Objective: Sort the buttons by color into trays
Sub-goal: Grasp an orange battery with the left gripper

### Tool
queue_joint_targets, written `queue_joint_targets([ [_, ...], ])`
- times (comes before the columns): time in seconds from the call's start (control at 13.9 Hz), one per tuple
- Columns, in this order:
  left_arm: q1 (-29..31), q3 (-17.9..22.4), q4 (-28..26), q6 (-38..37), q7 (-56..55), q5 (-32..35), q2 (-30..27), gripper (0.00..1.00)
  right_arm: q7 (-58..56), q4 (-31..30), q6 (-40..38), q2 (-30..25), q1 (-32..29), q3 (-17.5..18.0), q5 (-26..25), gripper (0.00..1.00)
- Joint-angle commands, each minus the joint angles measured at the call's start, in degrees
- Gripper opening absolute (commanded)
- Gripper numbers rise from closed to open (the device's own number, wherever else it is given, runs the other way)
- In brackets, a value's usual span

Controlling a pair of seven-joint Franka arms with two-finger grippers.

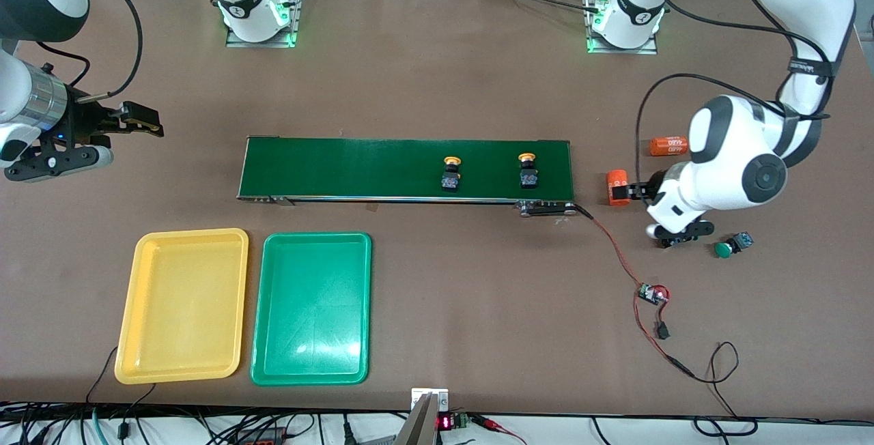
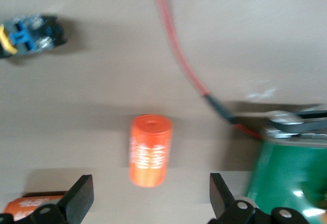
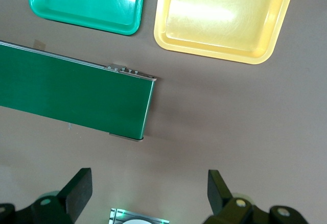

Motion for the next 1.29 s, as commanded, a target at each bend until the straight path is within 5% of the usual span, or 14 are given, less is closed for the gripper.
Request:
queue_joint_targets([
  [0.0, 0.26, -0.75, -4.36, 3.35, 2.13, 2.74, -0.47, 1.0, -0.63, -0.4, -0.36, -0.56, -0.27, 0.11, 0.66, 1.0],
  [0.43, 0.35, -0.75, -7.89, 10.65, 2.49, 2.74, 3.13, 1.0, -0.1, -2.85, -1.41, -1.69, -0.1, 0.2, 1.19, 1.0],
  [0.65, 0.26, -0.75, -7.98, 13.55, 2.58, 2.74, 4.53, 0.97, 0.34, -12.75, 1.46, -8.27, -0.1, 0.2, 1.1, 1.0],
  [0.72, 0.35, -0.75, -7.98, 13.82, 2.58, 2.74, 5.06, 0.9, 0.34, -17.05, 3.83, -11.25, -0.1, 0.11, 1.1, 1.0],
  [0.79, 0.35, -0.75, -8.15, 13.82, 2.49, 2.74, 5.07, 0.68, 0.34, -23.19, 7.6, -15.11, -0.1, 0.11, 1.1, 1.0],
  [1.0, 0.35, -0.84, -8.59, 12.77, 4.15, 2.74, 3.67, 0.27, 0.68, -35.53, 15.27, -23.57, -0.1, 0.11, 1.19, 1.0],
  [1.22, 0.35, -0.84, -7.89, 10.5, 15.45, 2.74, 0.43, 0.12, 8.39, -36.08, 15.28, -23.85, 1.47, 0.54, 2.07, 1.0],
])
